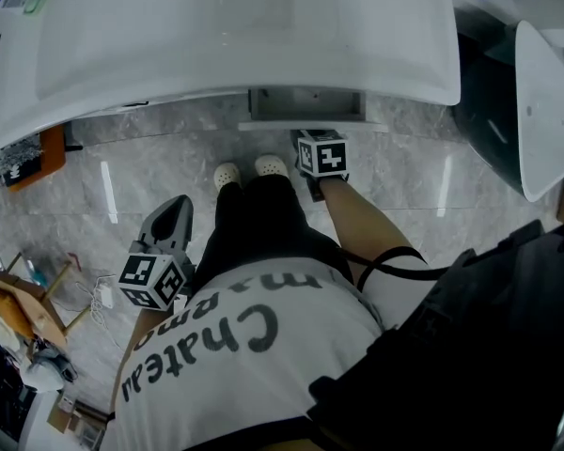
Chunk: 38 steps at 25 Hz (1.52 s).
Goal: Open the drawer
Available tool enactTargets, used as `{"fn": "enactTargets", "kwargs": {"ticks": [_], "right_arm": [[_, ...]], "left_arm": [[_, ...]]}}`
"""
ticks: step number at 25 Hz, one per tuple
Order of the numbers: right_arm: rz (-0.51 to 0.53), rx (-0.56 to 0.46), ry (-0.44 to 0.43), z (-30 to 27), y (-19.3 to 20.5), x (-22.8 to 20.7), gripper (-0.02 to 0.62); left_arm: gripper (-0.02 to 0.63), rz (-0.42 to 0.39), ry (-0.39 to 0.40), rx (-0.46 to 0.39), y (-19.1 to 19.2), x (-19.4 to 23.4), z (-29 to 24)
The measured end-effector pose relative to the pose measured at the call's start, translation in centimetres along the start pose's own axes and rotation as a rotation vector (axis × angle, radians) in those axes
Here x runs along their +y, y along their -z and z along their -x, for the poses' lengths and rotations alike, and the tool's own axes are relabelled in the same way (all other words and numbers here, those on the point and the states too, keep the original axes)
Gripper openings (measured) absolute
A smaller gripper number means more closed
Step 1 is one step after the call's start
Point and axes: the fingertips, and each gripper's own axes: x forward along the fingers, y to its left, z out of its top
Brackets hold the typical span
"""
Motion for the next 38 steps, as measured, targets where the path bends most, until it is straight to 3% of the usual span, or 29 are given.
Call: {"fn": "enactTargets", "kwargs": {"ticks": [15, 17, 18, 21, 23, 30, 33, 38], "right_arm": [[0.017, -0.020, 0.044, 0.5, 0.9, 0.4, 0.132], [-0.025, 0.053, 0.067, 0.8, 3.0, -0.2, 0.099], [-0.054, 0.126, 0.079, 1.1, 5.6, -0.5, 0.004], [-0.091, 0.221, 0.096, 3.0, 12.8, -0.6, 0.005], [-0.123, 0.216, 0.078, 3.8, 13.6, -1.0, 0.005], [-0.087, 0.022, -0.062, 8.2, 5.8, 1.2, 0.005], [-0.067, -0.132, -0.104, 12.6, 0.1, 2.7, 0.005], [-0.028, -0.480, -0.068, 24.1, -10.9, 3.7, 0.005]], "left_arm": [[0.008, 0.005, 0.016, 0.021, 0.6, 1.8, 0.5], [0.008, 0.016, 0.017, 0.015, 0.4, 2.1, 0.3], [0.008, 0.020, 0.019, 0.012, 0.3, 2.1, 0.3], [0.008, 0.011, 0.035, 0.014, 0.1, 2.0, 0.2], [0.008, -0.005, 0.048, 0.008, -0.6, 2.1, 0.0], [0.008, -0.075, 0.095, -0.034, -4.2, 1.5, -0.4], [0.008, -0.122, 0.144, -0.071, -7.6, 0.7, -0.8], [0.008, -0.140, 0.285, -0.175, -14.8, -2.2, 0.9]]}}
